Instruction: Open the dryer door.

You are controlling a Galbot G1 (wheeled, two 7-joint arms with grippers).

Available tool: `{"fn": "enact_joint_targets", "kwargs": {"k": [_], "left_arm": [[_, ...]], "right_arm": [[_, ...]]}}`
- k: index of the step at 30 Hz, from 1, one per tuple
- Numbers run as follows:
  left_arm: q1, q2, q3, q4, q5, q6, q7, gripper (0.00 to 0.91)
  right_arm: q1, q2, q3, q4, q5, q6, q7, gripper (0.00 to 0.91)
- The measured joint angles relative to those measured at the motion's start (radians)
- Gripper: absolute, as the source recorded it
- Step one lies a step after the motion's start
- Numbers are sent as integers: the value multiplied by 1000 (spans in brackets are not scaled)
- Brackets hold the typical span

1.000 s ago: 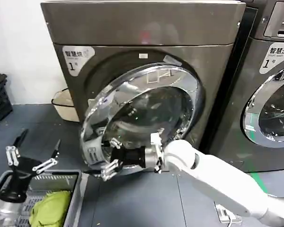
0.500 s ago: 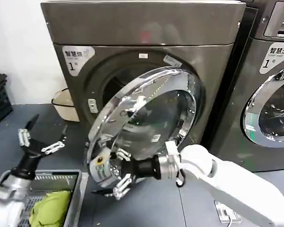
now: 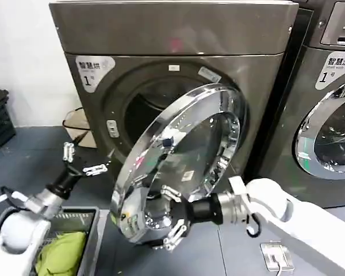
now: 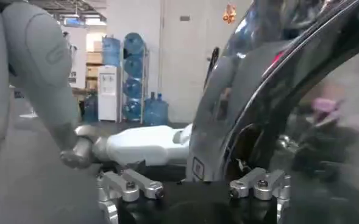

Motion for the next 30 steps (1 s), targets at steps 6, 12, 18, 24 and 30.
{"fn": "enact_joint_targets", "kwargs": {"k": [6, 12, 18, 24, 30], "left_arm": [[-51, 24, 103, 24, 3, -10, 13, 907], [-66, 22, 185, 21, 15, -33, 39, 907], [-89, 8, 241, 4, 28, -42, 48, 907], [-116, -3, 293, 0, 32, -48, 50, 907], [-144, -8, 349, -2, 35, -50, 51, 907]], "right_arm": [[-229, -67, 237, 22, -43, 43, 9, 907], [-485, -71, 501, 22, -62, 81, 75, 907], [-722, -15, 785, 28, -99, 114, 128, 907], [-954, 97, 1054, 29, -161, 158, 198, 907], [-1125, 229, 1257, 23, -250, 173, 286, 907]]}}
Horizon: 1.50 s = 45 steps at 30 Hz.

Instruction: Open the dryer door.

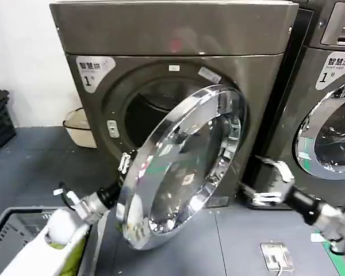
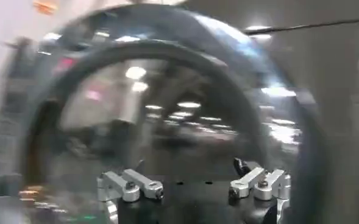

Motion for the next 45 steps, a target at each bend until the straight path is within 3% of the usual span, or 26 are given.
{"fn": "enact_joint_targets", "kwargs": {"k": [9, 17, 20, 30, 45], "left_arm": [[-54, -20, 82, 9, 1, -1, 0, 907], [-123, -44, 179, 35, 1, -2, -4, 907], [-162, -58, 223, 50, 1, -2, -8, 907], [-283, -127, 364, 116, 16, 1, -24, 907], [-458, -266, 538, 265, 34, 15, -51, 907]], "right_arm": [[-112, 181, 214, -13, -137, -20, 180, 907], [-145, 314, 364, -30, -239, -113, 320, 907], [-154, 360, 406, -32, -257, -122, 348, 907], [-173, 490, 497, -47, -293, -106, 455, 907], [-171, 556, 623, -150, -396, -66, 692, 907]]}}
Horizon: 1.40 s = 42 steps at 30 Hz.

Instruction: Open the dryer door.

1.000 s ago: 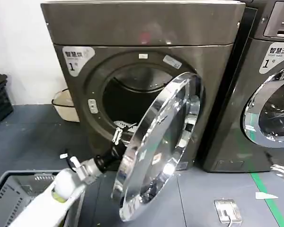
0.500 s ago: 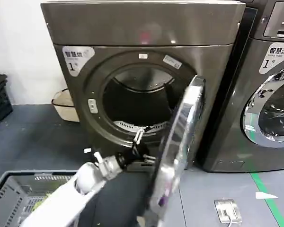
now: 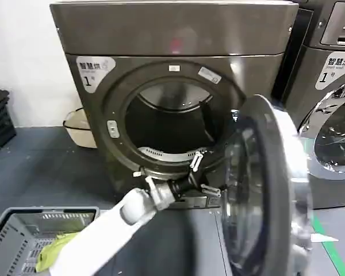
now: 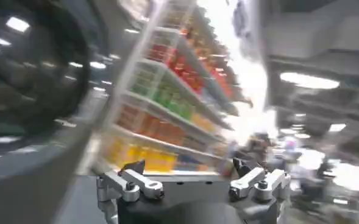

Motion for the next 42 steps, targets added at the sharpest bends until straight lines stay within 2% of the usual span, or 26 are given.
{"fn": "enact_joint_targets", "kwargs": {"k": [8, 19, 29, 42], "left_arm": [[-69, -85, 67, 90, 2, 1, -10, 907], [-134, -177, 117, 188, 52, 54, -86, 907], [-166, -243, 141, 229, 55, 69, -108, 907], [-178, -256, 144, 236, 43, 70, -106, 907]], "right_arm": [[5, -2, 71, -95, -52, 25, 44, 907], [11, -41, 144, -205, -43, 26, 42, 907], [19, -41, 142, -204, -40, 20, 35, 907], [21, -38, 136, -200, -39, 18, 28, 907]]}}
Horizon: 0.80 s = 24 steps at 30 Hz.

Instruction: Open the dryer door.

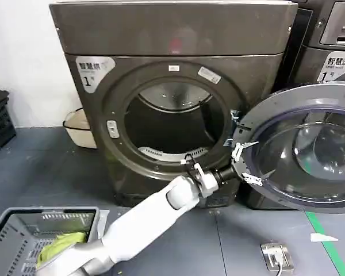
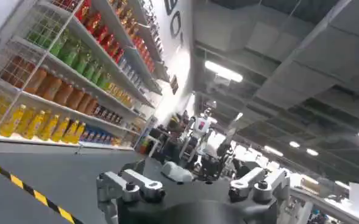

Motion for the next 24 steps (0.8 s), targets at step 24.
{"fn": "enact_joint_targets", "kwargs": {"k": [24], "left_arm": [[108, 185, -75, -274, -32, 144, 6, 907]], "right_arm": [[1, -29, 27, -28, 5, -32, -8, 907]]}}
